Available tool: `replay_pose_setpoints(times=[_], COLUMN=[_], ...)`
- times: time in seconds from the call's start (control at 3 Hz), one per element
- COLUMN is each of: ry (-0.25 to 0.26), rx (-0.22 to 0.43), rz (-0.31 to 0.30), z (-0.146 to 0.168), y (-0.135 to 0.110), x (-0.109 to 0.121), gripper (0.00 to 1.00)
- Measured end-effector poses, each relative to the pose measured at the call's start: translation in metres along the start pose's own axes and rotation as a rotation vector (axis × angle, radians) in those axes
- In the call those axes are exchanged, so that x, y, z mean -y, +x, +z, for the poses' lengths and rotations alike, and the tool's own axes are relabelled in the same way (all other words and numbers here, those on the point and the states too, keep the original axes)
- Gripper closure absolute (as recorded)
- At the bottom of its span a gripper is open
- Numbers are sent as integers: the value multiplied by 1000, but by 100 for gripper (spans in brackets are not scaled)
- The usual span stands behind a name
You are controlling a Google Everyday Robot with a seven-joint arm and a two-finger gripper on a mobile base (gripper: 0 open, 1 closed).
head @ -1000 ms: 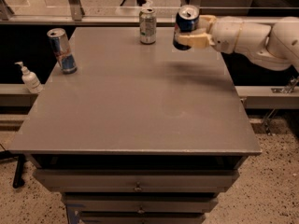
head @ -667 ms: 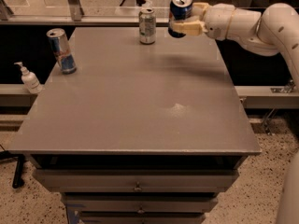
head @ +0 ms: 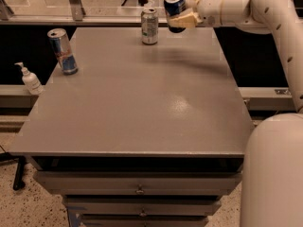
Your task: Move pepsi can near 7up can
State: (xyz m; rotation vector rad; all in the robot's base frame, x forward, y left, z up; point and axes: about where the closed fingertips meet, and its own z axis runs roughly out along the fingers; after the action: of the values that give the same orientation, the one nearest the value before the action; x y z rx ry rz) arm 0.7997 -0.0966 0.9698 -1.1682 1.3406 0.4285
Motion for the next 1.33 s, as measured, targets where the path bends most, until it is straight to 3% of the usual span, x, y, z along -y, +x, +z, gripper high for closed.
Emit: replay_pose_setpoints(times=[0.33, 0.67, 1.33], ry=[-19, -64, -181], rx=[-75, -75, -51], rz=[-11, 28, 181], z=[9, 25, 49], y=[17, 25, 37], x=[5, -2, -28], gripper=[100, 100, 100])
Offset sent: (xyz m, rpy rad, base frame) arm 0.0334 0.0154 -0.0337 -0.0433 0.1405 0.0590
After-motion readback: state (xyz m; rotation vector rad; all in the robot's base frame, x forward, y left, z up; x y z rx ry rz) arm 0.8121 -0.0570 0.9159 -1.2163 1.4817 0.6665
